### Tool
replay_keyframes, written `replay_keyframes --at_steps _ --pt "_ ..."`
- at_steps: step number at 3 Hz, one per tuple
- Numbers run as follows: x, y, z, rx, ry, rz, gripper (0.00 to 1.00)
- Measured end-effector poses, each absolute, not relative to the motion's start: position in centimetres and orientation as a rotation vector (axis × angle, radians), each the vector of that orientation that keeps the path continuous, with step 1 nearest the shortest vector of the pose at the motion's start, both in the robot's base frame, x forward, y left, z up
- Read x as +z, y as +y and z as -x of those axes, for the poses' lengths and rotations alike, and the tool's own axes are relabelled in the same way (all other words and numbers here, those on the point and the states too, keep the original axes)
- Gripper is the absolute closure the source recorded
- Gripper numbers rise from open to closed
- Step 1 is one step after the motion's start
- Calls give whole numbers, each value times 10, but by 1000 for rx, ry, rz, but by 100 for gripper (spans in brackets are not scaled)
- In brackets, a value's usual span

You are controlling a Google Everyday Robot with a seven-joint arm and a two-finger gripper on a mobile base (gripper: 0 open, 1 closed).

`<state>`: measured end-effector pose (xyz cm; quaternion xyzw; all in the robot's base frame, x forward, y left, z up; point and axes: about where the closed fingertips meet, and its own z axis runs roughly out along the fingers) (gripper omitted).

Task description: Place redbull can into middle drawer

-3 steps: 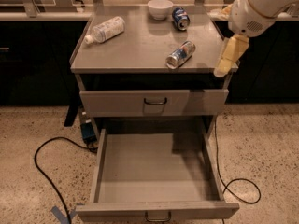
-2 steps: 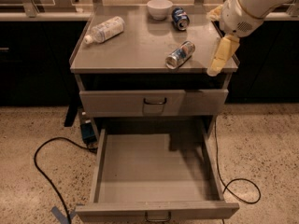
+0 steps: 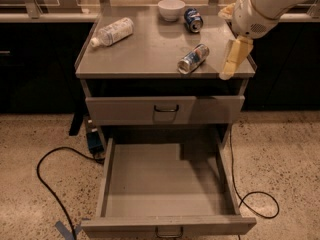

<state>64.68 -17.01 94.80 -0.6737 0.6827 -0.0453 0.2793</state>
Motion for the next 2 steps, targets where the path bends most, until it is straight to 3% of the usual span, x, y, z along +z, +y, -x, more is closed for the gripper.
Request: replay_keyframes --at_steps 2 --pt "968 -146 -695 -276 1615 1845 0"
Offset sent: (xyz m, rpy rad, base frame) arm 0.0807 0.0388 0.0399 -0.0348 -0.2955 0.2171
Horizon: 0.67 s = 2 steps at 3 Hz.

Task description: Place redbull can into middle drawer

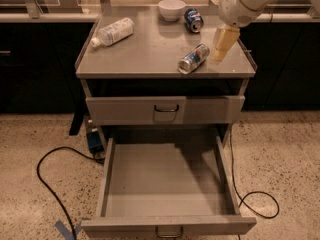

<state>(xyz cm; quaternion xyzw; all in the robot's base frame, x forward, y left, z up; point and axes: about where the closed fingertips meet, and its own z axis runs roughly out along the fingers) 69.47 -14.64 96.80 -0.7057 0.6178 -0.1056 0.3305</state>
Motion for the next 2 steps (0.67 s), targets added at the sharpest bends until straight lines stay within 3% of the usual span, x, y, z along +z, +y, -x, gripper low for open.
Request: replay_keyframes --at_steps 2 --pt "953 -120 -725 -185 1444 2022 0"
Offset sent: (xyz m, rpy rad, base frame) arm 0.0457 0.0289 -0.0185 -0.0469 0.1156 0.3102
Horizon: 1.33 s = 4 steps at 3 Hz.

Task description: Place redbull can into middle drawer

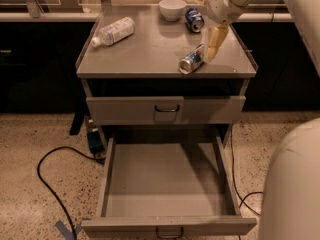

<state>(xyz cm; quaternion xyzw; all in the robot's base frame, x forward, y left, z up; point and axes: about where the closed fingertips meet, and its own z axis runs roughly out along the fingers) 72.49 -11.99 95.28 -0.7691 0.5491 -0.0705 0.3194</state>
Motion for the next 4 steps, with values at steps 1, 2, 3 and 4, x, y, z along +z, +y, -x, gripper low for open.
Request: replay_keyframes --at_steps 1,2,3,4 --pt "939 -117 -732 -162 1461 2106 0" --pt "927 -118 -741 -157 1515 2139 0" --pt "919 -121 -755 -154 1569 2096 0" --pt "911 -124 -770 -165 1607 2053 0"
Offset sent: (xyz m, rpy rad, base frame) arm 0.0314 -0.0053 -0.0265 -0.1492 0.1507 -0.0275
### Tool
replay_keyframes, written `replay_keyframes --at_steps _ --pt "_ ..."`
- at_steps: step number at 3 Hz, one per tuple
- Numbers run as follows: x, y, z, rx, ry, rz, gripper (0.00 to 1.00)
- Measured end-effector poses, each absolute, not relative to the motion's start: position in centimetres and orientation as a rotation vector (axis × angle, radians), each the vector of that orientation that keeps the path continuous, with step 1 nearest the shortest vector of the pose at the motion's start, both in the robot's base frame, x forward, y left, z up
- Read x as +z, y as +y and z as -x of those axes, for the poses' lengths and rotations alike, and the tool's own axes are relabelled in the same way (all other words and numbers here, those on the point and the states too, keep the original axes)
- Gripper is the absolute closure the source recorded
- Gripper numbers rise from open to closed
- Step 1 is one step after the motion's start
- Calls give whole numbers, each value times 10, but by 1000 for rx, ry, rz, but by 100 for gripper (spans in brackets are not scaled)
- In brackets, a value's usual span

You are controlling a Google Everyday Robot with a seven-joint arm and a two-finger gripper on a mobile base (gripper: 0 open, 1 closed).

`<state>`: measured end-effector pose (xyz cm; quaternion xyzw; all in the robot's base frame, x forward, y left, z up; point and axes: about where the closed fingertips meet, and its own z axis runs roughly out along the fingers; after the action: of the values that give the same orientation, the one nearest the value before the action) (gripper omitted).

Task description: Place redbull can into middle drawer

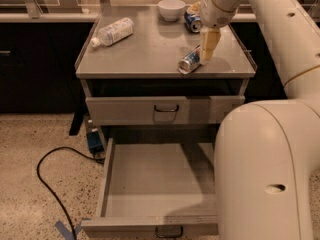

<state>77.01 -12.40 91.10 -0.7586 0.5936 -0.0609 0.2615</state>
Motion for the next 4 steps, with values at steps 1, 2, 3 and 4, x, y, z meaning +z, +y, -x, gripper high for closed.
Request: replay_keyframes --at_steps 1,2,3,4 --pt "886 -120 -781 -106 1631 2062 0" --pt "859 -120 -782 -45 1656 2106 0" --pt "844 -121 -780 -8 1650 2147 0" --pt "833 -123 -781 8 1668 2164 0"
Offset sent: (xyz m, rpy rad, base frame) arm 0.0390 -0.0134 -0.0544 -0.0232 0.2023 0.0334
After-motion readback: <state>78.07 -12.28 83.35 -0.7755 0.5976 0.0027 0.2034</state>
